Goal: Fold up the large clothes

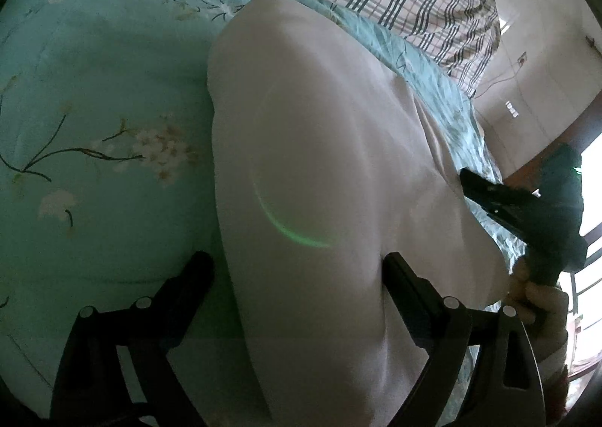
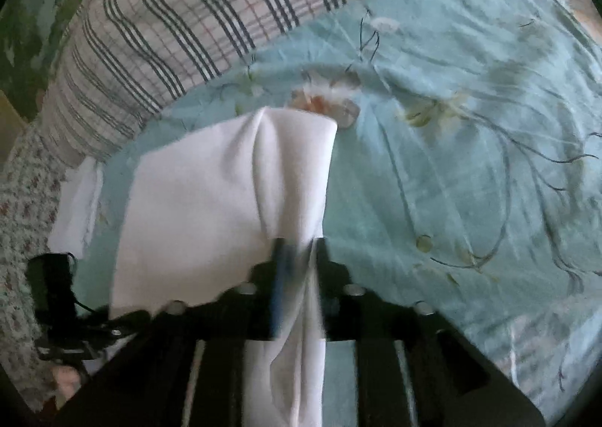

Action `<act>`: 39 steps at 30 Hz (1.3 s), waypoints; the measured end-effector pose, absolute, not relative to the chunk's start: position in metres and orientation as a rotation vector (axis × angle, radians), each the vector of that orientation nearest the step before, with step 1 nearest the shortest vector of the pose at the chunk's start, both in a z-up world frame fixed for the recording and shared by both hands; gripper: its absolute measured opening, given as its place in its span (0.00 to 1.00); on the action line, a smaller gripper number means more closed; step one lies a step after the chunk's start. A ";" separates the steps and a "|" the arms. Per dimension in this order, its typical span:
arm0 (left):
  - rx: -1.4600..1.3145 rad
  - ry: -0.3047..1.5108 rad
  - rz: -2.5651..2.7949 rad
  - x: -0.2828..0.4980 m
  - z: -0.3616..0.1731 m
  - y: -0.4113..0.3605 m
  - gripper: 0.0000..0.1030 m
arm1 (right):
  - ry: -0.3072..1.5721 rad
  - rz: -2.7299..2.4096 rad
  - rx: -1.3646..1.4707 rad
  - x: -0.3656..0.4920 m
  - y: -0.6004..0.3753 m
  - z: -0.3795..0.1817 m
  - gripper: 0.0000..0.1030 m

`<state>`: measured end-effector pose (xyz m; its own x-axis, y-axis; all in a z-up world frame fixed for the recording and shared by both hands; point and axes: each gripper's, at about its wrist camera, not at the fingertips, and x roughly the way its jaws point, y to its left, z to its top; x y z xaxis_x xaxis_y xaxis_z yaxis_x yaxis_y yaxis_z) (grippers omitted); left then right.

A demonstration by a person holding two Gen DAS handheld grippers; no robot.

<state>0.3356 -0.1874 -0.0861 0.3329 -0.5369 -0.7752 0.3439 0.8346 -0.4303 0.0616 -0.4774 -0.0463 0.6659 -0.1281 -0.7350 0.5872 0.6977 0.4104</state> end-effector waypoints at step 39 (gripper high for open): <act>-0.273 0.976 -0.464 0.235 -0.026 -0.005 0.42 | 0.775 0.068 0.808 0.162 -0.303 -0.073 0.17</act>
